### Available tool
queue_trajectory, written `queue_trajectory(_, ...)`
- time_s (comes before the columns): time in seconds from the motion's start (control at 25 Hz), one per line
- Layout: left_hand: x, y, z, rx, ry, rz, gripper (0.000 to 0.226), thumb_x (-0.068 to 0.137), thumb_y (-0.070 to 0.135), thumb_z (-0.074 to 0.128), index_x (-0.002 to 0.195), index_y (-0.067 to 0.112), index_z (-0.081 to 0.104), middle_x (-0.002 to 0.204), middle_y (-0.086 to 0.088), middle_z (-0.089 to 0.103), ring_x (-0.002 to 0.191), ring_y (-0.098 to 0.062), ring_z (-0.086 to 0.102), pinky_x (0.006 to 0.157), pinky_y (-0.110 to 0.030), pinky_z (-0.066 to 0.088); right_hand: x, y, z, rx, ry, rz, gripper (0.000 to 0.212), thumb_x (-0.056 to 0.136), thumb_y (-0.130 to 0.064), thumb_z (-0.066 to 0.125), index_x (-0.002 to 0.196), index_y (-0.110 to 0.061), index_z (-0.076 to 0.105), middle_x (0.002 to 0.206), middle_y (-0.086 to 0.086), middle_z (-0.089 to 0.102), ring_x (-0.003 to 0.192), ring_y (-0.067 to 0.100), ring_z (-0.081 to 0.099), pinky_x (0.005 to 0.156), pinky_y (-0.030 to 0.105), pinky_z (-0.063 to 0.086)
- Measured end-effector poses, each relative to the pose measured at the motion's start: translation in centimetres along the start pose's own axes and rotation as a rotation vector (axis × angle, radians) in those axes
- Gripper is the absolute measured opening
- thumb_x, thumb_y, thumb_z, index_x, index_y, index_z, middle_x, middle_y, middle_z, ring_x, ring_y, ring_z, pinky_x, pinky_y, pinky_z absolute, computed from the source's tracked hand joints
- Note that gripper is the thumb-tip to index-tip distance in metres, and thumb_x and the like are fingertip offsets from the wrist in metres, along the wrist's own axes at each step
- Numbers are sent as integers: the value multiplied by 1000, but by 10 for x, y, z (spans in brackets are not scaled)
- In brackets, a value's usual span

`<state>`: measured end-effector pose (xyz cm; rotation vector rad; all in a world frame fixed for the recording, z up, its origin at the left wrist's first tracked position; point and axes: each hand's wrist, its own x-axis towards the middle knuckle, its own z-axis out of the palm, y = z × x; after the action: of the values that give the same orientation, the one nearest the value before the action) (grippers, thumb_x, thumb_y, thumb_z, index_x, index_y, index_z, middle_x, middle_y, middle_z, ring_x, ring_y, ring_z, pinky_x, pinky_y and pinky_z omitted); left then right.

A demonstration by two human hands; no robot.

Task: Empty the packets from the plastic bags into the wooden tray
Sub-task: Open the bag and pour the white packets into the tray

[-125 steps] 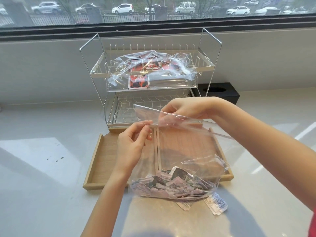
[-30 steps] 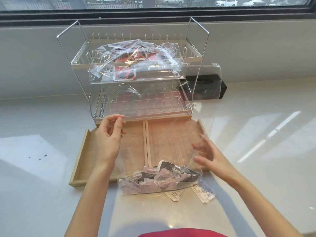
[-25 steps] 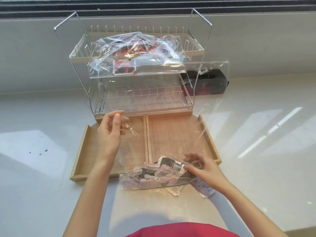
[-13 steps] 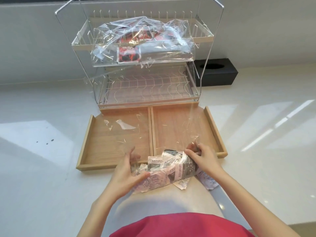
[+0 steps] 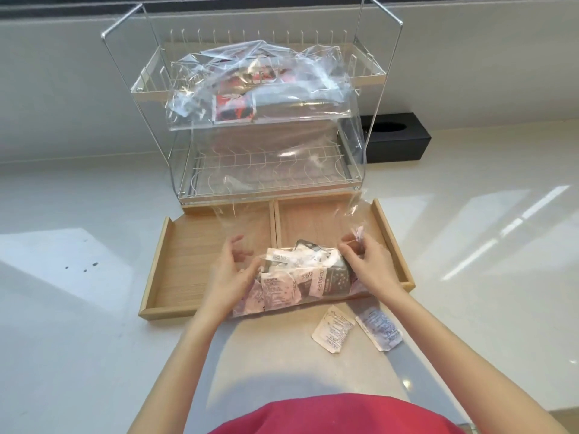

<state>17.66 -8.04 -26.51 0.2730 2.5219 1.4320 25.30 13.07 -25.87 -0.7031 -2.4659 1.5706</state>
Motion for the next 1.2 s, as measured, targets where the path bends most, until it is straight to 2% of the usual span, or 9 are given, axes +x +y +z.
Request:
queue_trajectory(0.12, -5, -21, 15, 46, 36, -39, 76, 80, 19, 63, 140, 7, 19, 133, -16, 43, 122, -28, 43, 103, -35, 34, 1, 21, 6, -190, -21, -9, 55, 91, -30, 50, 137, -8, 29, 131, 9, 50, 121, 22, 47, 96, 26, 37)
queue_trajectory(0.2, -16, -28, 19, 112, 128, -10, 73, 83, 23, 59, 141, 7, 18, 143, -20, 29, 133, -32, 29, 110, -41, 25, -5, 34, 5, -295, -18, -75, 65, 90, -34, 49, 143, -10, 19, 145, 11, 36, 132, 22, 35, 107, 32, 28)
queue_trajectory(0.28, -25, -32, 20, 236, 179, 155, 65, 82, 38, 52, 137, 13, 28, 145, -17, 25, 133, -31, 24, 109, -41, 23, -13, 44, 4, -392, -62, -177, 71, 89, -38, 50, 145, -17, 12, 151, 9, 25, 138, 21, 25, 111, 35, 23)
queue_trajectory(0.36, -29, -35, 23, 395, 101, 317, 61, 78, 52, 44, 129, 19, 41, 147, -11, 29, 134, -28, 22, 107, -41, 22, -19, 50, 3, -448, -154, -230, 77, 86, -42, 53, 144, -30, 3, 155, 8, 11, 142, 21, 13, 114, 40, 20)
queue_trajectory(0.48, -24, -44, 28, 524, -162, 291, 81, 67, 68, 36, 136, 24, 36, 150, 1, 28, 140, -27, 15, 112, -46, 18, -19, 53, 5, -526, -221, -259, 79, 81, -43, 60, 140, -40, 7, 157, 5, -2, 143, 23, 7, 115, 42, 19)
queue_trajectory(0.76, -17, -53, 26, 473, -186, 299, 67, 74, 54, 37, 133, 24, 41, 141, 0, 44, 131, -24, 38, 110, -41, 29, -12, 59, 0, -491, -180, -270, 53, 87, -31, 57, 136, -32, 37, 149, -4, 31, 134, 21, 27, 106, 25, 20)
queue_trajectory(0.96, -10, -45, 24, 443, -168, 362, 54, 78, 23, 41, 132, 24, 43, 136, 1, 50, 123, -24, 48, 102, -37, 37, -1, 55, 3, -506, -191, -221, 48, 89, -29, 54, 135, -27, 41, 147, 0, 34, 128, 26, 30, 104, 32, 26)
queue_trajectory(1.08, -5, -19, 20, 489, -78, 425, 45, 85, 24, 42, 130, 27, 45, 132, 6, 54, 118, -22, 52, 92, -36, 41, 4, 44, -5, -476, -108, -314, 33, 92, -25, 48, 123, -17, 56, 125, 3, 58, 112, 25, 49, 86, 24, 30)
queue_trajectory(1.2, 2, 16, 17, 529, -36, 467, 41, 91, 23, 45, 130, 34, 43, 130, 8, 56, 116, -20, 52, 84, -34, 43, 11, 27, -27, -482, 57, -436, 24, 93, -20, 47, 108, -12, 63, 103, 7, 67, 95, 30, 57, 79, 25, 33)
